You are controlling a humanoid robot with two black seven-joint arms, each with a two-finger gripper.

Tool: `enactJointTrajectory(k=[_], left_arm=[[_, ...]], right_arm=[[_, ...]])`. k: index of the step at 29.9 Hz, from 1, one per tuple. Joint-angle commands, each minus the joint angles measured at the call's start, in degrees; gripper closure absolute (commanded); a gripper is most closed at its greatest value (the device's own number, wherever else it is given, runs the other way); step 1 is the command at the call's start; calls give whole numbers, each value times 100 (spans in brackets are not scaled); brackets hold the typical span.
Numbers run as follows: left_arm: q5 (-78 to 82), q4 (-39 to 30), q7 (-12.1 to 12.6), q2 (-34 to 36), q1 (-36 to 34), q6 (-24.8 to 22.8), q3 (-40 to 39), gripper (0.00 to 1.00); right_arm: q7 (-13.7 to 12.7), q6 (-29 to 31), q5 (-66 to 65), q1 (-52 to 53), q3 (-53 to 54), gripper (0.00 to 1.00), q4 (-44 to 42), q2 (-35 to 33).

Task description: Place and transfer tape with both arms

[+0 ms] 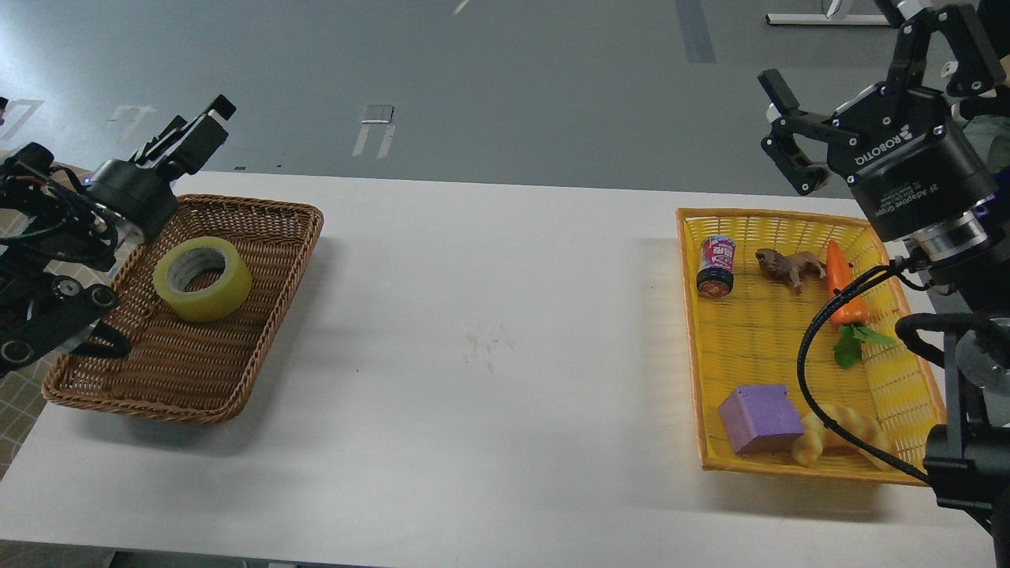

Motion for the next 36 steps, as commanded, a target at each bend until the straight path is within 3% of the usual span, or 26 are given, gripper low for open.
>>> enactJointTrajectory(k=[1, 3, 8, 16, 21, 23, 26, 29, 32, 36], left_arm=[[-704, -766, 0, -62, -383, -15, -75, 1], [-1161, -1310, 0, -289, -664, -42, -198, 1], [-1295, -1908, 0, -720, -815, -86, -558, 1], [-2154, -2463, 145, -1282, -736, -1157, -1331, 1], [-3070, -2560, 566, -1845, -482, -1694, -2008, 1], [-2992, -2561, 1092, -2362, 26, -1668, -2542, 1], [-2921, -2552, 1507, -2873, 467, -1676, -3308, 1], [-2912, -2560, 1683, -3181, 890, -1826, -3749, 1], [-2877, -2561, 1710, -3156, 1145, -2273, -3872, 1], [-2842, -2561, 1719, -3024, 1321, -2441, -4065, 1]], right_arm=[[-10, 0, 9, 46, 8, 1, 1, 16], [-10, 0, 10, 64, 8, 1, 1, 34], [-18, 0, 10, 160, 8, 1, -16, 43], [-71, 0, -26, 538, -18, 1, -86, 43], [-63, -110, -96, 820, -229, 1, -95, 78], [-36, -294, -96, 855, -343, 1, -87, 147], [-36, -444, -131, 846, -352, 1, -86, 341], [-36, -672, -140, 846, -361, 1, -86, 499], [-36, -761, -166, 864, -457, 1, -78, 552], [-36, -778, -289, 864, -765, 1, -69, 552]])
